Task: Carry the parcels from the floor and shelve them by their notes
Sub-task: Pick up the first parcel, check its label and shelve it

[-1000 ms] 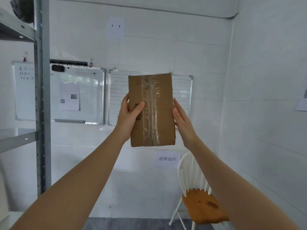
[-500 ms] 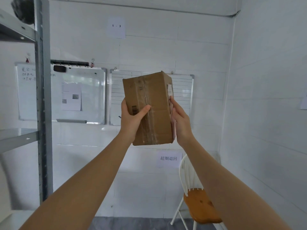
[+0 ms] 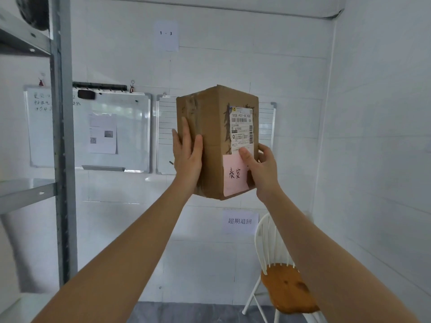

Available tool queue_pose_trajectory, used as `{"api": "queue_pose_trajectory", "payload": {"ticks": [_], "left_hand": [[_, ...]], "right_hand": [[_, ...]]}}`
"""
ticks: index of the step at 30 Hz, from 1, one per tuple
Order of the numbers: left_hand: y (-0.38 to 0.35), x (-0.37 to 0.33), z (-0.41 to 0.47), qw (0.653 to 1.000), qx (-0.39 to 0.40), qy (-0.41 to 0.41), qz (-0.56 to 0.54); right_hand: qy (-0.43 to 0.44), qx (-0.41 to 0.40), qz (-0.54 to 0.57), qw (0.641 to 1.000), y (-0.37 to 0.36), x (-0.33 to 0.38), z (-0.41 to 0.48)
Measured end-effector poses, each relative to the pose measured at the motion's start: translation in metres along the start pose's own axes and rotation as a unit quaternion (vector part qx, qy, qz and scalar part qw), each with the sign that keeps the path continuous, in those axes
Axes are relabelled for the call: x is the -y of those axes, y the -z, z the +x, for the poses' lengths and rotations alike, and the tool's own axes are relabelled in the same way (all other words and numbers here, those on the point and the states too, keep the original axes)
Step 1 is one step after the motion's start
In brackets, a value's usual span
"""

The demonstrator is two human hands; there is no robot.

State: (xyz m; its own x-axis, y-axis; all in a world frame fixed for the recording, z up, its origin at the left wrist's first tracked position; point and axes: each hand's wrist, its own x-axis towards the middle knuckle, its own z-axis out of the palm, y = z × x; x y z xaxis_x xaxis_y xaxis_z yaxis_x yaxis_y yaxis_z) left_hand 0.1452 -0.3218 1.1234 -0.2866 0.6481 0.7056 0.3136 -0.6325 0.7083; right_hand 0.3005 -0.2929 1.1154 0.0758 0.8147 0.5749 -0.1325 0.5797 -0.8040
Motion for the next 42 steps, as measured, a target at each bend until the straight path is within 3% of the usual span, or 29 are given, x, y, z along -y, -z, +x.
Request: {"api": "queue_pose_trajectory", "payload": {"ticks": [4,8,12,20,25,32,42], "left_hand": [[0.000,0.005,0.001,0.996,0.053,0.073,-0.021],[0.001,0.018,0.013,0.987,0.094,0.123,-0.052],[0.000,0.010,0.009,0.986,0.125,0.089,-0.068],[0.005,0.021,0.011,0.943,0.134,0.117,-0.281],[0.004,0.016,0.009,0.934,0.145,0.138,-0.297],[0.016,0.018,0.012,0.956,0.145,0.091,-0.240],[0.038,0.018,0.013,0.930,0.152,0.109,-0.316]], "right_hand": [[0.010,-0.018,-0.009,1.000,0.000,-0.003,0.000],[0.008,0.027,-0.008,1.000,0.002,-0.003,-0.001],[0.047,0.040,0.015,0.998,-0.002,-0.009,-0.001],[0.052,0.070,0.023,0.996,-0.003,-0.003,0.001],[0.037,0.112,0.099,0.988,-0.003,-0.003,0.000],[0.030,0.111,0.084,0.990,-0.008,-0.004,-0.008],[0.035,0.141,0.112,0.983,-0.032,0.000,-0.009]]}}
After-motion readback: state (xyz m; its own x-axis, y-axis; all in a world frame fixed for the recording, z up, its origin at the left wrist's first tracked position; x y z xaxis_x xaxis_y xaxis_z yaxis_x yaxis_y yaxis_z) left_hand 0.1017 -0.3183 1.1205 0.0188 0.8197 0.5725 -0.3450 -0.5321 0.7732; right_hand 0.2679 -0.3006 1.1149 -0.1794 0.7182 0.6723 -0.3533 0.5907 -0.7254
